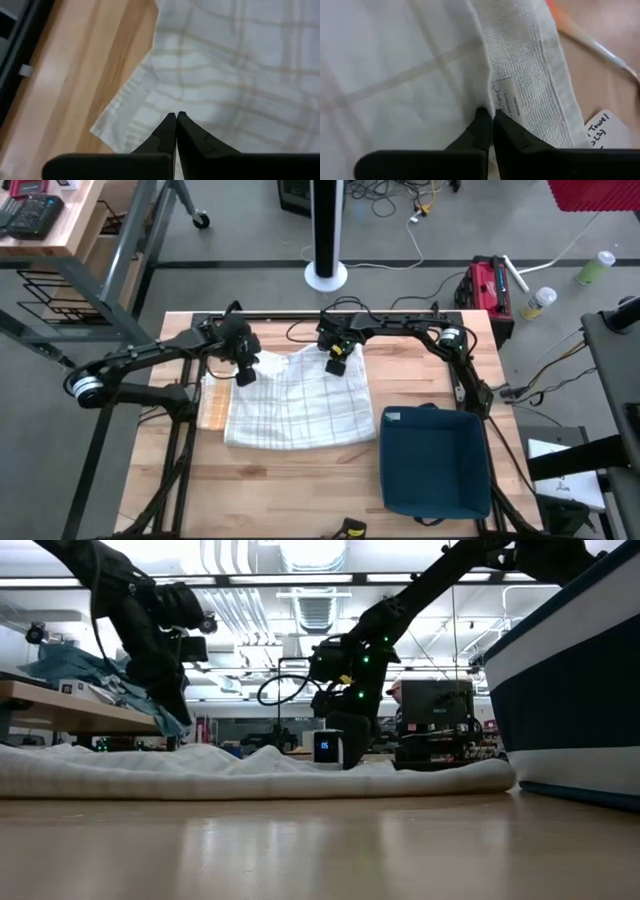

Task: Fold towel
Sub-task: Fold the white towel

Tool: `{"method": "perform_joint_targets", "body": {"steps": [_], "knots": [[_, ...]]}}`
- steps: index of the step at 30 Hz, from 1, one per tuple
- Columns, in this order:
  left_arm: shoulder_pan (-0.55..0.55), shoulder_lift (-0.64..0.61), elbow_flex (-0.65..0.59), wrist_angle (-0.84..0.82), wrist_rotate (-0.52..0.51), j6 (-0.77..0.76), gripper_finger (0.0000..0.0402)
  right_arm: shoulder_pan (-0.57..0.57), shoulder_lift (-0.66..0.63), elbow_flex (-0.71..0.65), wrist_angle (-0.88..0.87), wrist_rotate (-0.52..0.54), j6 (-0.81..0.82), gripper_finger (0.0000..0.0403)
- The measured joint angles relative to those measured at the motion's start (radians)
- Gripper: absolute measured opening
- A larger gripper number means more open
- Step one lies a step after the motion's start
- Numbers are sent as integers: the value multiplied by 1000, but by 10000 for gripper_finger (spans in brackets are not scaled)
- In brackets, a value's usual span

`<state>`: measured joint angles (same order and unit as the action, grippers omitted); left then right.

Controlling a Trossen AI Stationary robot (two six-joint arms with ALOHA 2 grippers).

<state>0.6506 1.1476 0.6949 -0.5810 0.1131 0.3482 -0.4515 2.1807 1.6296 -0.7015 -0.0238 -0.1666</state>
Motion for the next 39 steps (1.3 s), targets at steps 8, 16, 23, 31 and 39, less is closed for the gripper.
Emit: {"method": "perform_joint_targets", "body": {"steps": [8,16,23,31,39], "knots": [[0,-6,-7,-34,-1,-44,10,8,-112,-2,-47,9,-9,2],[1,11,-43,18,-33,-37,1,48,-182,-2,-121,94,-23,1],[1,19,-147,176,-96,32,40,120,-205,-3,-220,95,-56,0],[7,23,-136,197,-305,9,93,192,-205,-6,-257,95,-69,0],[40,29,-146,189,-236,-32,101,203,-209,-6,-298,104,-59,0]]}}
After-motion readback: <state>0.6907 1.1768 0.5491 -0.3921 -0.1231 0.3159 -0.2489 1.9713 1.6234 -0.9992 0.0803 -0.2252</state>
